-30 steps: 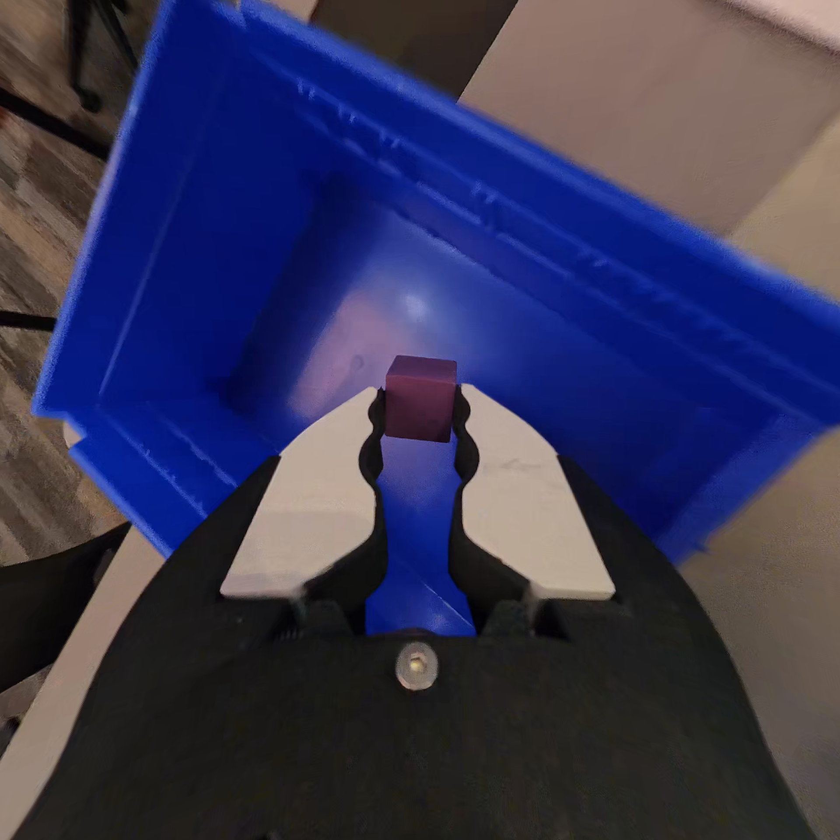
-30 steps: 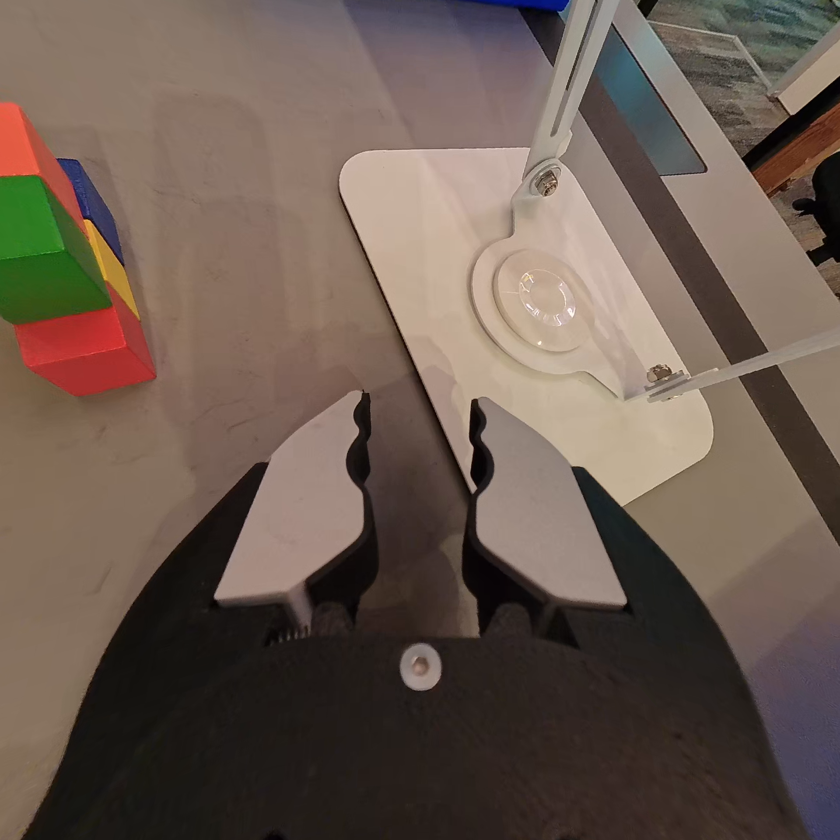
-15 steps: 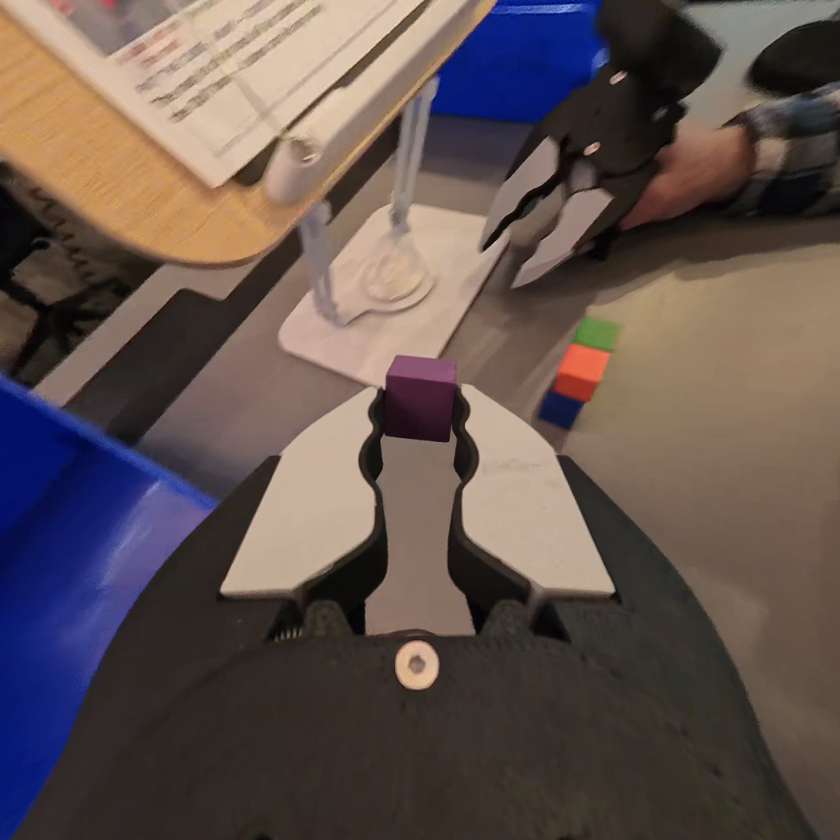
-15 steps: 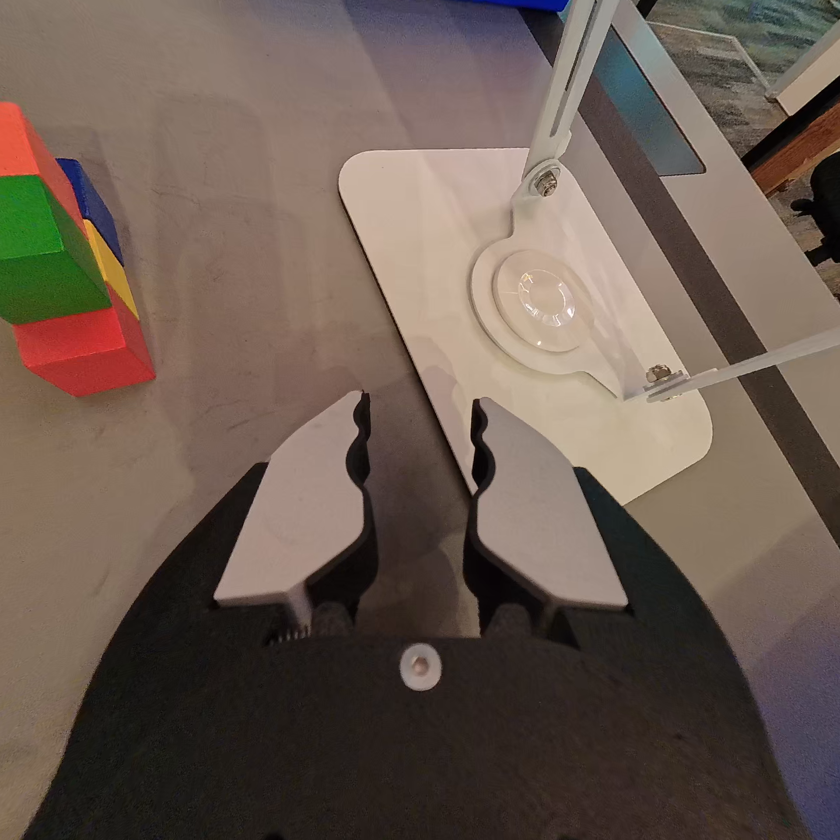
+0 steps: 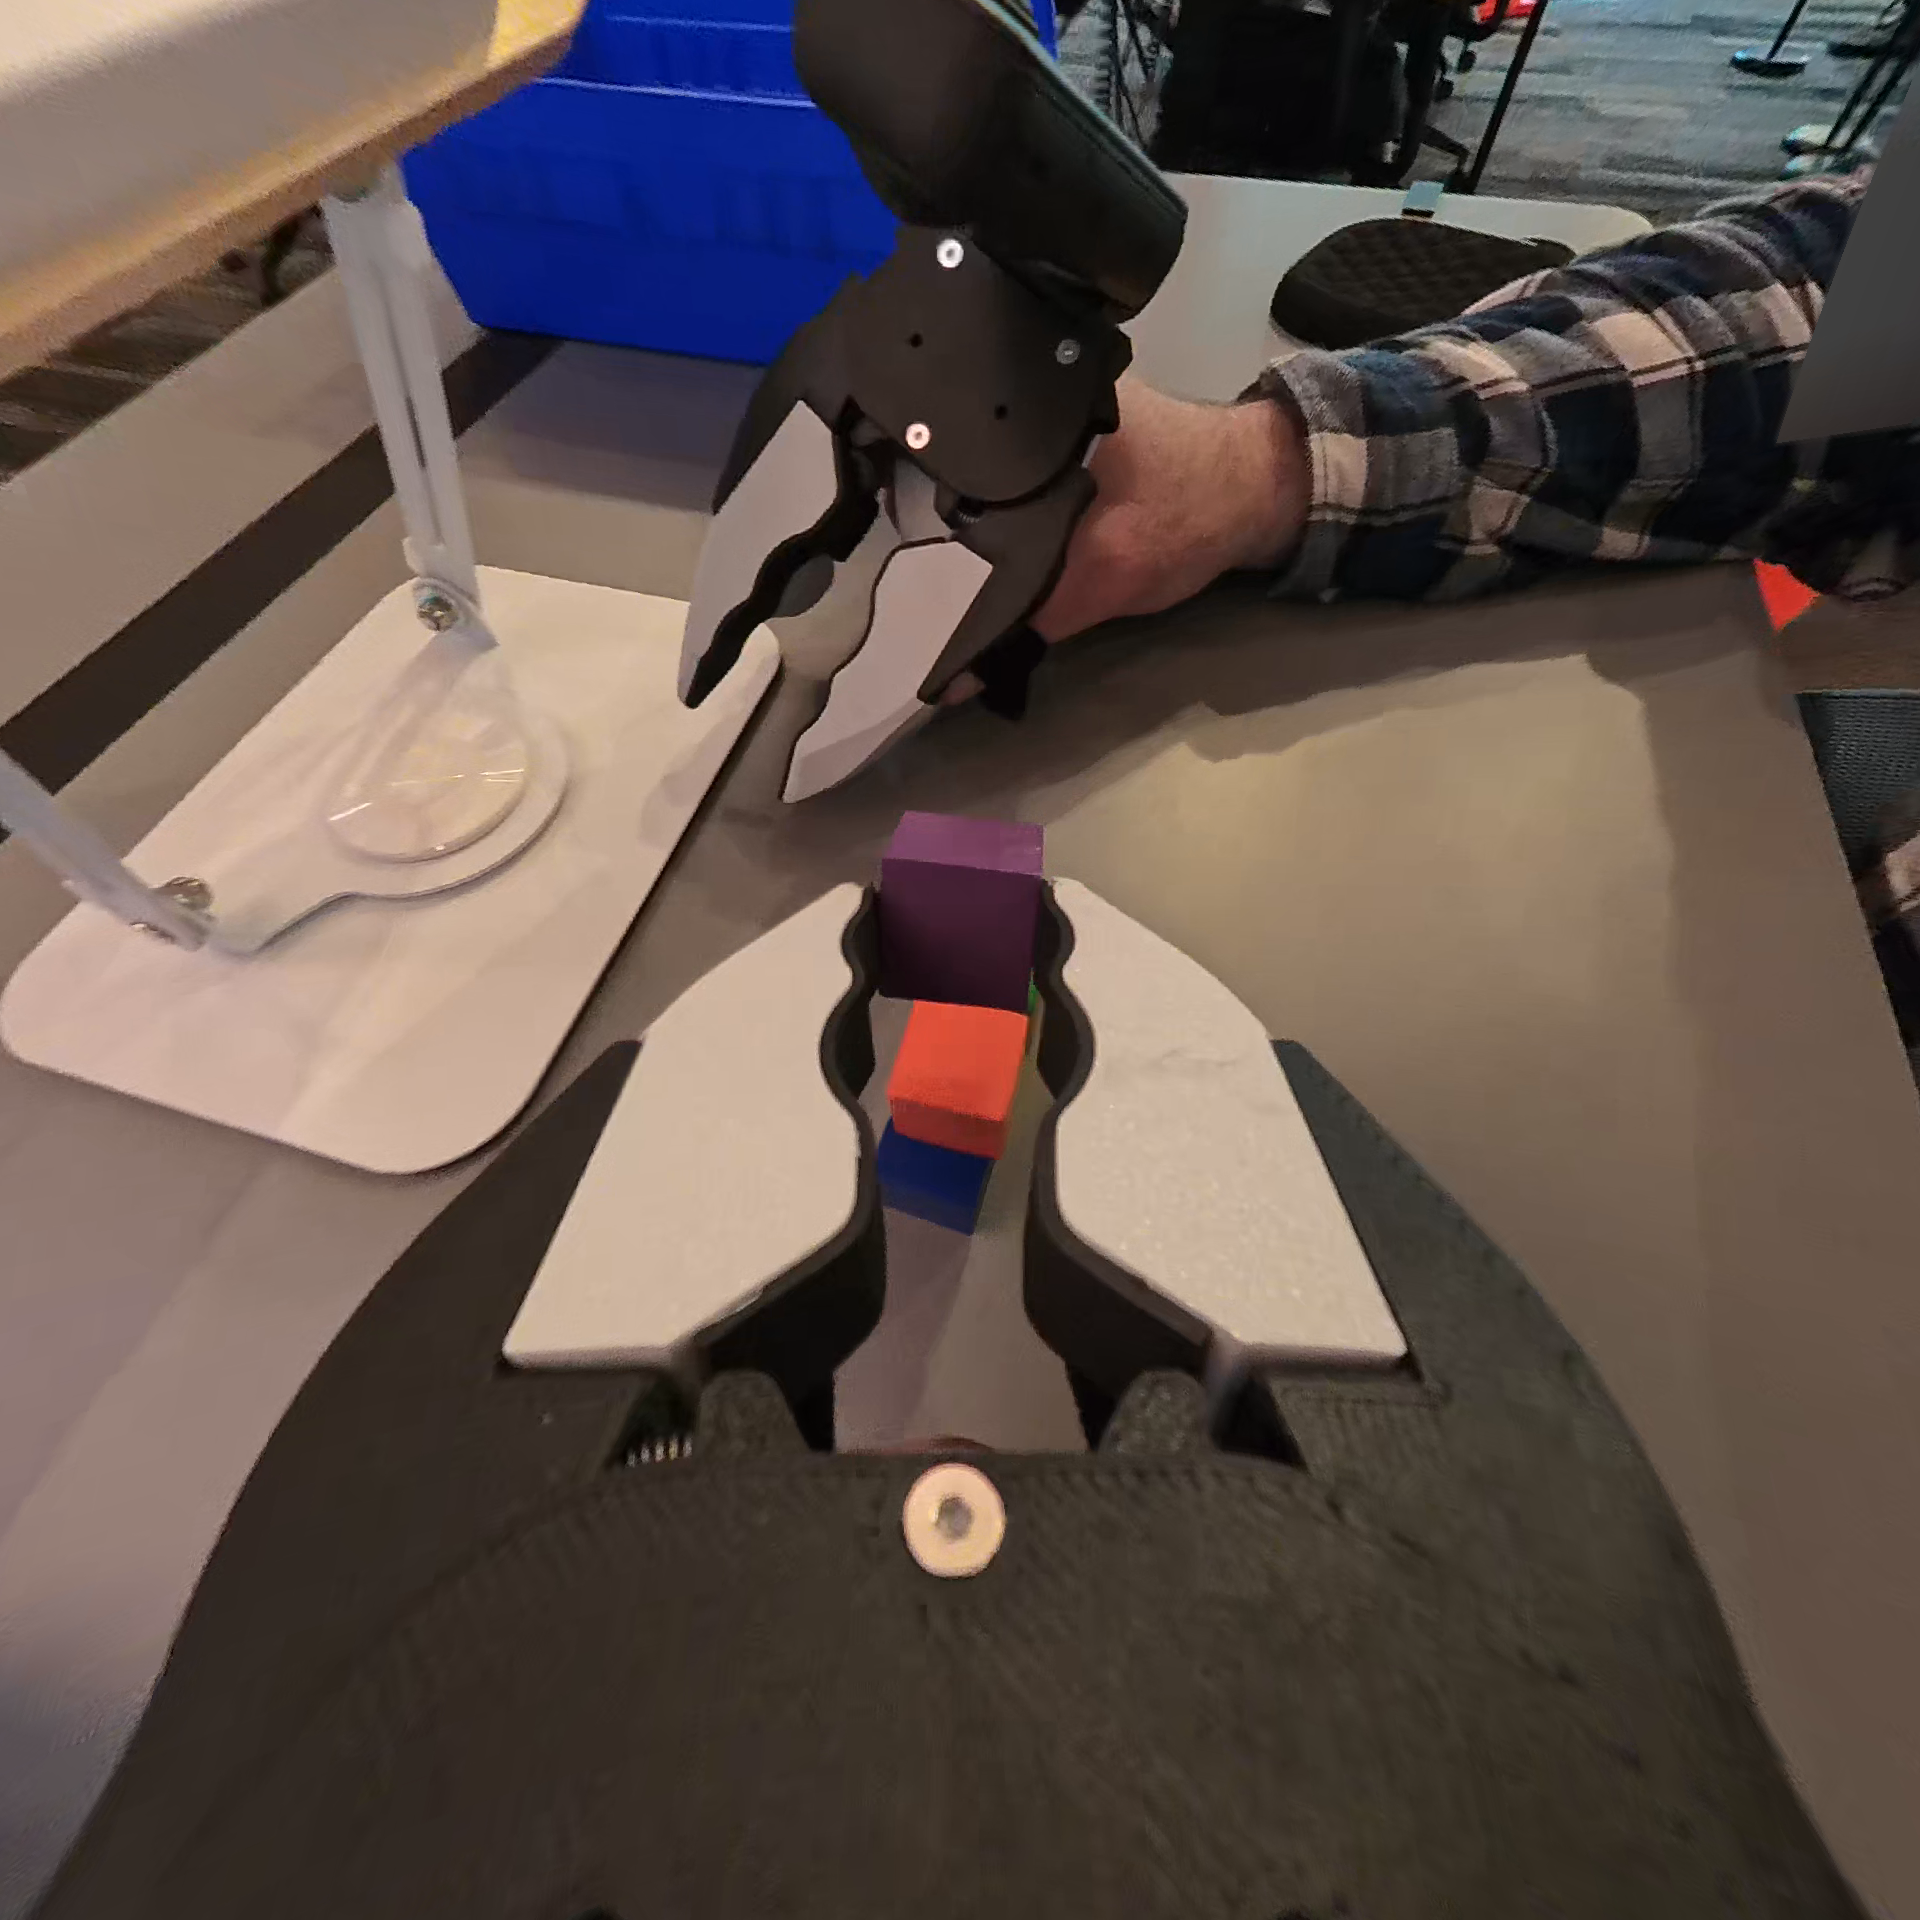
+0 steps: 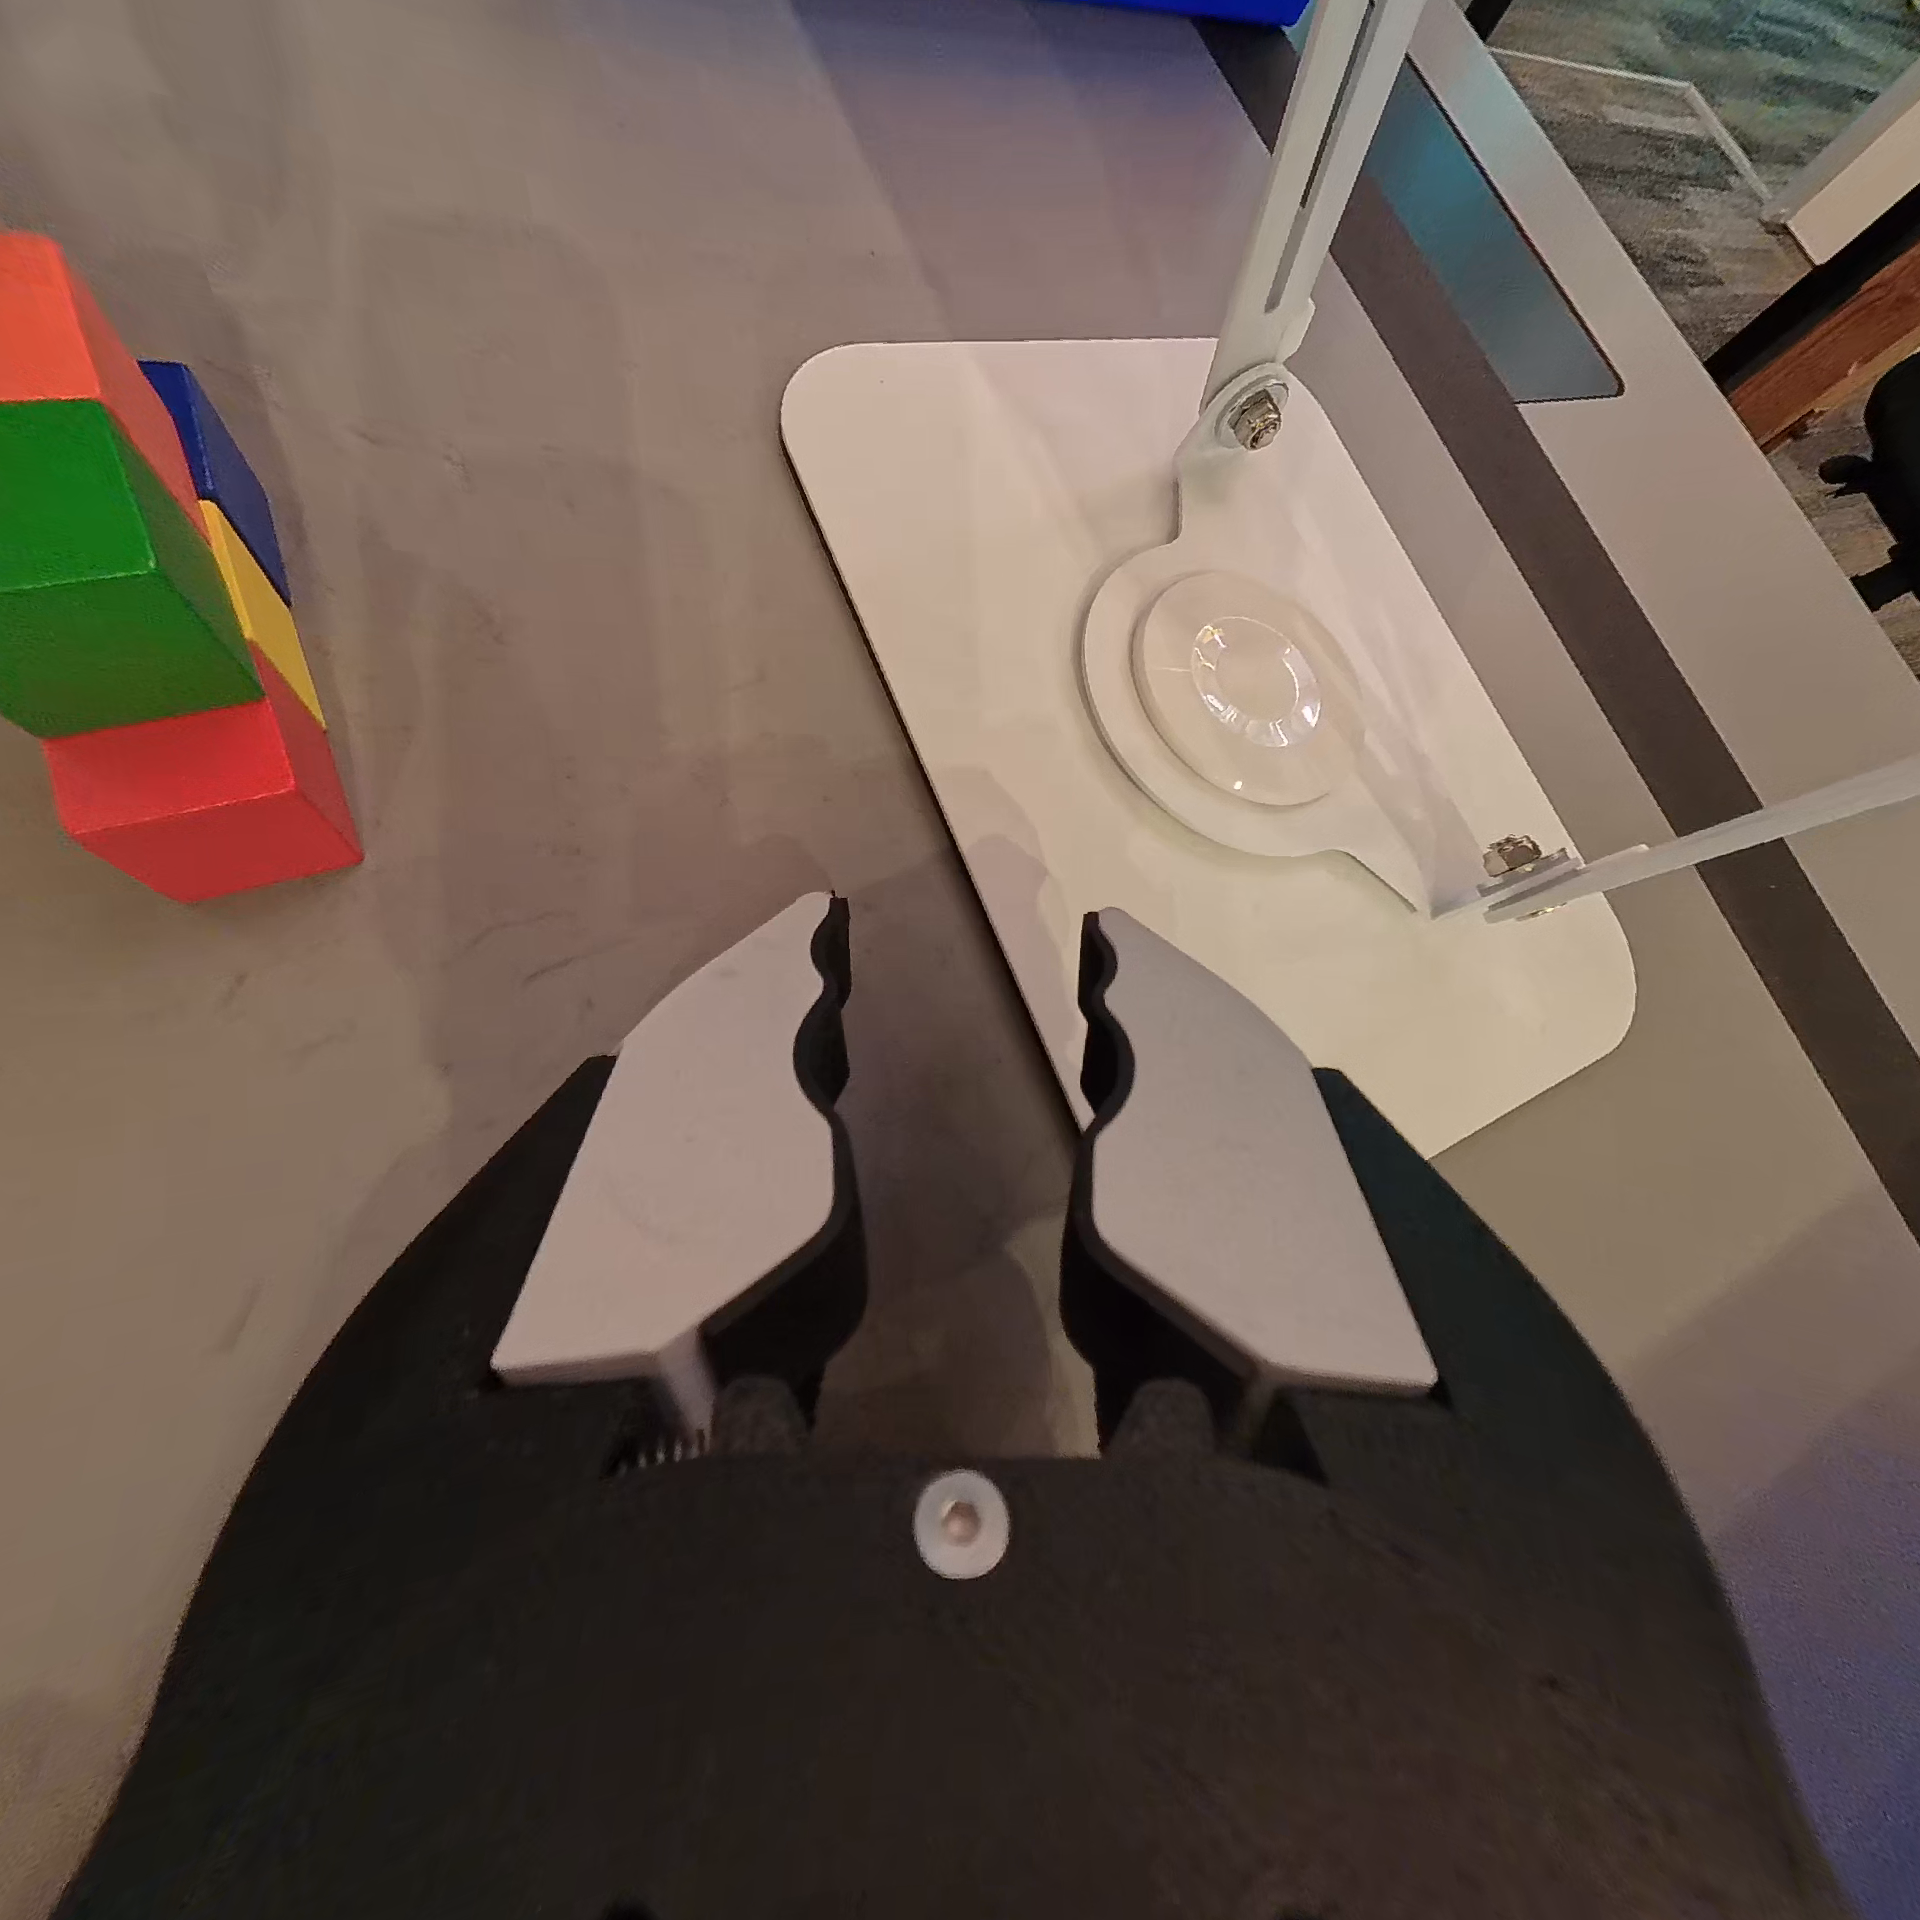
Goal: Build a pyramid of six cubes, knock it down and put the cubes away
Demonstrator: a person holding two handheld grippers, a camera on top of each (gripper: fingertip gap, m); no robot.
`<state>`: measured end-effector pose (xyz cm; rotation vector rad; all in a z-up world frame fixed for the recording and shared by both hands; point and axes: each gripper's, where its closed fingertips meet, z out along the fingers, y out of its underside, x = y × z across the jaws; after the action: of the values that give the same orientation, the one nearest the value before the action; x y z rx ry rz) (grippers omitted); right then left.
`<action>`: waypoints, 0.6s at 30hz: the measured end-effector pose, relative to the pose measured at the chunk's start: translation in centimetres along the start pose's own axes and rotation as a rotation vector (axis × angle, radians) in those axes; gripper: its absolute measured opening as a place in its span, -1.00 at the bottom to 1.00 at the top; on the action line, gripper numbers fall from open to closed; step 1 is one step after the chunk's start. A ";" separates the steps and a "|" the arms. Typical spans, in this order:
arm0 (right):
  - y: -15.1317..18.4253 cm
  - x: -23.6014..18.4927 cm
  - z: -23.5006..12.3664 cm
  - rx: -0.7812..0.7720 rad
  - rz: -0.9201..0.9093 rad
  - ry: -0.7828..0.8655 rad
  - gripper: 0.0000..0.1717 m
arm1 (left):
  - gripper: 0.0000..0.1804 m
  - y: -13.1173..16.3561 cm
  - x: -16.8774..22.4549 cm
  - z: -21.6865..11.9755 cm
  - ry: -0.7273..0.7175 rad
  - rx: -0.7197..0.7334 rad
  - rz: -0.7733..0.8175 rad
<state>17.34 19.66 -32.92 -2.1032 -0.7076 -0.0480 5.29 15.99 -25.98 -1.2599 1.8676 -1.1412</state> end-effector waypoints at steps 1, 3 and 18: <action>0.0 0.0 0.0 0.000 0.000 0.000 -0.51 | -0.70 0.2 0.2 0.4 0.014 -0.006 -0.001; 0.0 0.0 0.0 -0.001 0.001 -0.002 -0.51 | -0.70 0.7 0.3 0.9 0.017 -0.018 0.006; 0.0 0.0 0.0 -0.003 0.006 -0.008 -0.51 | -0.70 1.8 0.4 1.7 0.070 0.010 -0.025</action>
<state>17.34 19.64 -32.97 -2.1091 -0.7058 -0.0375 5.79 15.43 -28.34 -1.2557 1.8999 -1.2205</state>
